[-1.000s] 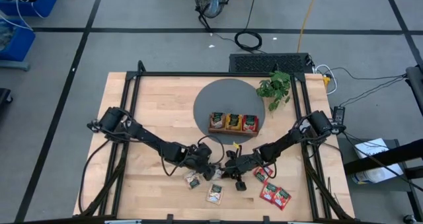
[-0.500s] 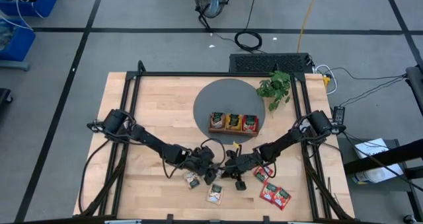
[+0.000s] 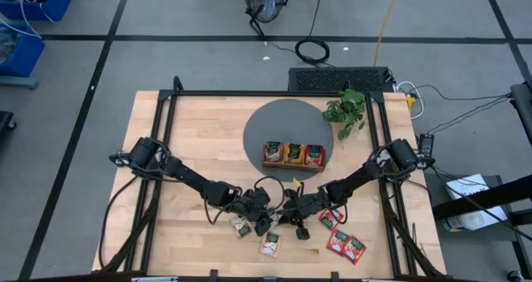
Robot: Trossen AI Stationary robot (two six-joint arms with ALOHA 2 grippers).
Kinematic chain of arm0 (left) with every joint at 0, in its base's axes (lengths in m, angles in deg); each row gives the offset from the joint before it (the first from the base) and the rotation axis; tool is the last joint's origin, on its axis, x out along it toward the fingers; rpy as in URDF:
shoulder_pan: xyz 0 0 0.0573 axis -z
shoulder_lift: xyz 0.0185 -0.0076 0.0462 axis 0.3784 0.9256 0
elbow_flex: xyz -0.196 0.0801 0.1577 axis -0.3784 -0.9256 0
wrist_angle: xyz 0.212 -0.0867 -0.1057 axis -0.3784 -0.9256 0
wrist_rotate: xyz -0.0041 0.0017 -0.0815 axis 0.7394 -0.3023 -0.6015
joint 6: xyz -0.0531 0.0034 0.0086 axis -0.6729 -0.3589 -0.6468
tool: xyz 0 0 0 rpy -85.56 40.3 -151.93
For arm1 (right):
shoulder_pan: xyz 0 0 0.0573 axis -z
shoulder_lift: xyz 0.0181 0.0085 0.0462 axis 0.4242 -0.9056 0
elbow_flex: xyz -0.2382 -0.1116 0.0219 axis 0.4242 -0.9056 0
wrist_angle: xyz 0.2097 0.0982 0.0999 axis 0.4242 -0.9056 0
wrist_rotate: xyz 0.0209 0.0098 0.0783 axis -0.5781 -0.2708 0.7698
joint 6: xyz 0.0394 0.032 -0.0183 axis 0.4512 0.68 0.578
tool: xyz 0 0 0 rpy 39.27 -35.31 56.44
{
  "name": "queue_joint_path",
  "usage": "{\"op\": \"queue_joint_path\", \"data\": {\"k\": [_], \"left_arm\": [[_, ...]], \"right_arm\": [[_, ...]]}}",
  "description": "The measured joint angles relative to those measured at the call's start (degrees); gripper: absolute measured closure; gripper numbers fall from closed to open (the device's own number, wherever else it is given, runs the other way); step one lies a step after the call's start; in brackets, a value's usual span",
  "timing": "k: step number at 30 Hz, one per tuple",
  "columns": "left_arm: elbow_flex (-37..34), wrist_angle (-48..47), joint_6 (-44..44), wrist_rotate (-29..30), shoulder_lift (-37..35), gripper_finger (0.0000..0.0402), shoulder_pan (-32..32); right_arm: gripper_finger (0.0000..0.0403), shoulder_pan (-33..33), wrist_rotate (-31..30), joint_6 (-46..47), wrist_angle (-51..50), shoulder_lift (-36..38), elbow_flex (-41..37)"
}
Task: Pick & Place Tea
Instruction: Put the brown tea bag into the left section of the wooden organiser
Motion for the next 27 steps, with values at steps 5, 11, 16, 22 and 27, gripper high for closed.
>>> {"op": "queue_joint_path", "data": {"k": [5, 11, 16, 22, 27], "left_arm": [[-0.09, 0.57, 2.32, 0.9, 0.07, 0.0273, -0.03], [-0.2, 2.95, 7.5, 0.9, 0.27, 0.0382, -0.05], [0.56, 5.27, 11.28, 1.17, 0.42, 0.0383, 0.27], [4.54, 4.98, 16.94, 1.17, 0.39, 0.0396, 1.39], [11.65, -4.53, 22.88, 3.02, 0.35, 0.0388, 2.38]], "right_arm": [[0.0403, -0.02, -1.27, -1.55, 0.33, -0.02, -0.03], [0.0403, -0.03, -1.33, -2.55, 2.18, -0.02, -0.09], [0.0403, -1.45, -2.19, -3.11, 2.63, 2.86, -0.09], [0.0403, -5.76, -3.97, -7.1, -0.43, 10.8, -0.39], [0.0393, -10.23, -4.53, -11.36, 4.4, 18.14, -2.05]]}}
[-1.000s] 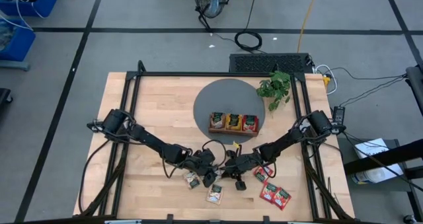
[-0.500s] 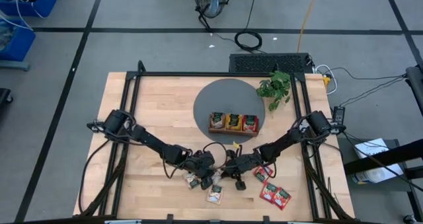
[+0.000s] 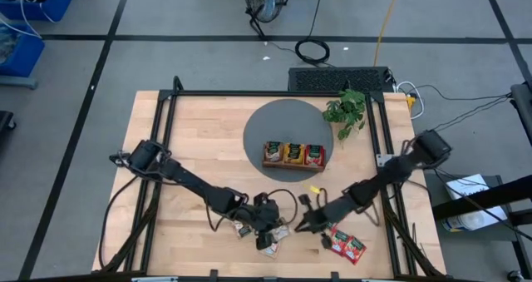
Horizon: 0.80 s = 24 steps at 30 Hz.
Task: Pick & Place Tea
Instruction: Put the brown tea bag into the left section of the wooden organiser
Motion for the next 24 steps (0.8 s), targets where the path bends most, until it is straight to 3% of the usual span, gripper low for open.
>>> {"op": "queue_joint_path", "data": {"k": [5, 9, 18, 24], "left_arm": [[8.44, -13.07, 9.24, 11.32, -0.15, 0.0395, 1.99], [11.75, -17.19, 14.8, 19.19, -0.17, 0.0387, 3.75], [12.7, -17.57, 15.14, 20.62, -0.17, 0.039, 4.76], [12.7, -17.38, 15.37, 22.26, -0.17, 0.0395, 4.78]], "right_arm": [[0.0378, -4.28, -4.21, -4.52, 10.43, 6.54, -4.42], [0.036, -5.5, -10.6, -2.7, 11.11, 8.96, -7.47], [0.0303, 0.9, -11.64, 8.48, 10.59, 9.13, -8.4], [0.0255, 4.41, -5.55, 11.76, 13.98, 7.84, -8.36]]}}
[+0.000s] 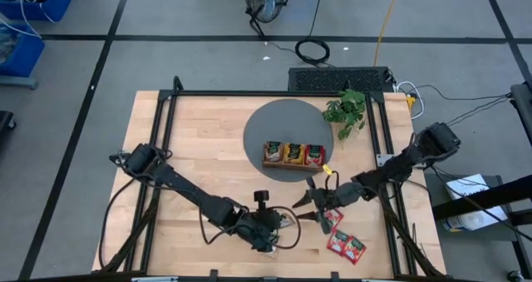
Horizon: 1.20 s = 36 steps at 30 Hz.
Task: Pick & Place Tea
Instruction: Put the brown tea bag into the left section of the wooden organiser
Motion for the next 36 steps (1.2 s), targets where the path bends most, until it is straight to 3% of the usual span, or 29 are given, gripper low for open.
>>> {"op": "queue_joint_path", "data": {"k": [8, 12, 24, 30, 36], "left_arm": [[0.0, 0.1, 0.11, 0.16, 0.0, 0.0397, -0.76], [0.0, 0.11, 0.1, 0.12, -0.02, 0.0391, -1.32], [0.07, 4.39, 2.16, -3.36, 0.68, 0.0394, -3.94], [0.04, 5.51, 3.33, -5.48, 2.25, 0.0389, -5.13], [0.04, 5.35, 3.19, -5.37, 2.23, 0.0397, -5.42]], "right_arm": [[0.021, 4.0, 0.45, 3.7, -0.06, -0.12, 0.03], [0.0209, 5.52, 4.47, 4.81, 0.01, -0.12, 0.03], [0.0217, 5.84, 4.39, 2.3, -1.44, -0.09, 1.54], [0.0247, 5.88, 4.35, 1.18, -4.07, -0.09, 1.6], [0.0324, 5.88, 4.49, 1.18, -6.09, -0.07, 1.6]]}}
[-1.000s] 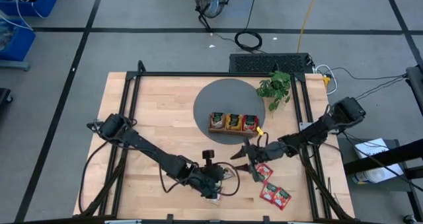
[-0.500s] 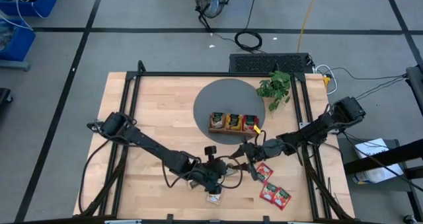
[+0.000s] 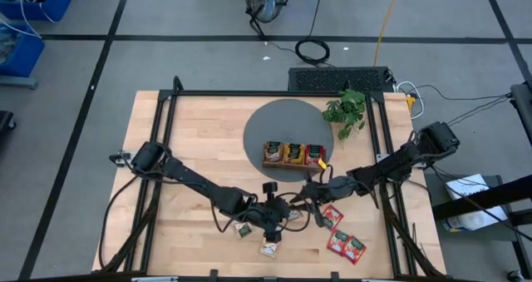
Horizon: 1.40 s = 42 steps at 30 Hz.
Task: Pick & Place Tea
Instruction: Put the brown tea bag into the left section of the wooden organiser
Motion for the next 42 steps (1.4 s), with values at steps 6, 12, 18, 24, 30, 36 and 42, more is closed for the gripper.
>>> {"op": "queue_joint_path", "data": {"k": [6, 12, 18, 24, 30, 36, 42], "left_arm": [[0.0, -0.22, -0.67, -0.04, 0.0, 0.0383, 0.0], [0.0, -0.59, -0.62, -0.09, 0.0, 0.0389, 0.02], [0.0, -6.45, -0.21, -0.06, -0.77, 0.0352, 0.22], [0.0, -10.62, -2.79, 0.05, -2.67, 0.0265, 0.22], [-0.03, -12.32, -7.41, -0.42, -2.91, 0.0195, 0.47], [-0.04, -9.61, -7.85, 2.29, -2.91, 0.0161, 2.6], [-0.04, -4.14, -3.96, 5.2, -2.91, 0.0156, 3.82]], "right_arm": [[0.0396, -0.07, 0.14, -2.2, -0.09, 0.02, 0.0], [0.0401, -0.1, 0.13, -3.03, -0.12, 0.02, 0.0], [0.0402, -0.17, 0.0, -4.16, -2.07, -0.02, -0.02], [0.0403, -0.44, -0.43, -5.97, -3.04, -0.02, -0.35], [0.0403, -3.48, -4.75, -15.96, -3.21, -0.02, -1.03], [0.0403, -7.19, -12.65, -22.8, -2.05, -0.02, -1.03], [0.0403, -8.8, -14.09, -23.77, 0.26, -0.02, -1.03]]}}
